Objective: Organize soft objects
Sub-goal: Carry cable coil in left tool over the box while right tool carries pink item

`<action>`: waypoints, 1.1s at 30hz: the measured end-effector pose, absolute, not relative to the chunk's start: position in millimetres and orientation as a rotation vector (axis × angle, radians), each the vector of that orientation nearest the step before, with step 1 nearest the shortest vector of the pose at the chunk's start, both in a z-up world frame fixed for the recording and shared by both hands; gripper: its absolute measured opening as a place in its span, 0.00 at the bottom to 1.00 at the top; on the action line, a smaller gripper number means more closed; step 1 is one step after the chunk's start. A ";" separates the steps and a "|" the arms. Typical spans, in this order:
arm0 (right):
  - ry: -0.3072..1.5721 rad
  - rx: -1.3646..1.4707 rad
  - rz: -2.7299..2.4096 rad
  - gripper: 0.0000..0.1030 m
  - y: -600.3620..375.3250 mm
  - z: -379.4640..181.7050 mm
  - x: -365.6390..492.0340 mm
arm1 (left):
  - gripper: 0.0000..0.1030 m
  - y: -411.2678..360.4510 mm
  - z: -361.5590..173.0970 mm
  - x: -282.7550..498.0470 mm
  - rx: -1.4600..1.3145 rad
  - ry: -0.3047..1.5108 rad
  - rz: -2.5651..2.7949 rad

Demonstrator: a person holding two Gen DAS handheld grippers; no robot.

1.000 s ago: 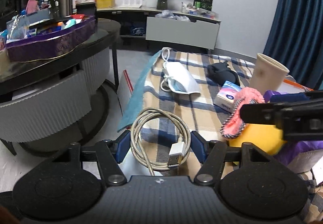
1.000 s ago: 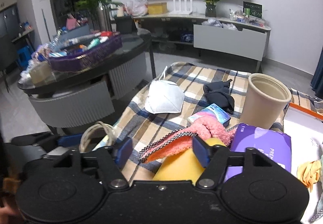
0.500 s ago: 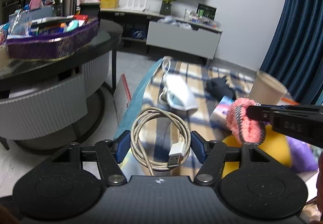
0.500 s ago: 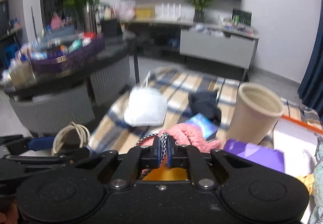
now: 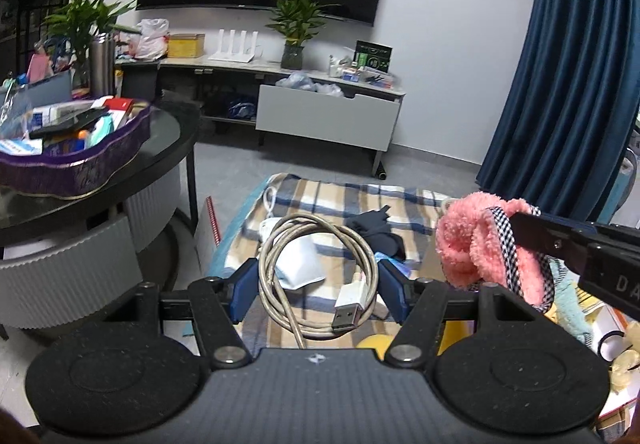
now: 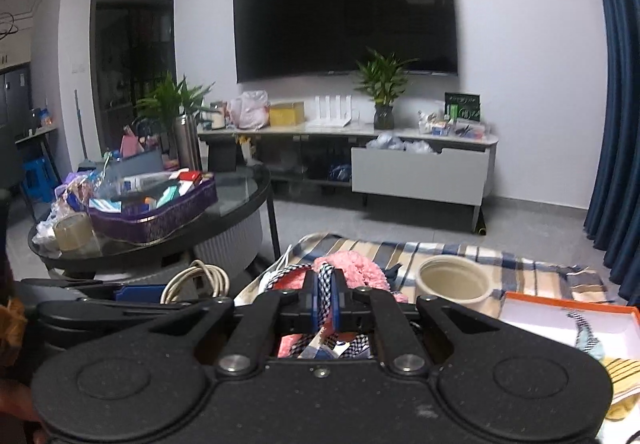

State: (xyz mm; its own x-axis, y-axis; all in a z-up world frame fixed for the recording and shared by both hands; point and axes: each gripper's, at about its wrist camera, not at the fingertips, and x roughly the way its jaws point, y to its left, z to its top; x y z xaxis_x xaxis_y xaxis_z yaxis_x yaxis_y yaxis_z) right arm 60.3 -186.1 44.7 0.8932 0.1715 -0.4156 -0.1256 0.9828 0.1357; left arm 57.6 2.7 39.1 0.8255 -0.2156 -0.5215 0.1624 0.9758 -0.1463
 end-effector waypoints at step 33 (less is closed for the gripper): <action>0.357 0.180 -0.021 0.08 -258.2 67.7 -12.4 | 0.62 -72.5 60.2 32.5 -0.018 0.557 -0.337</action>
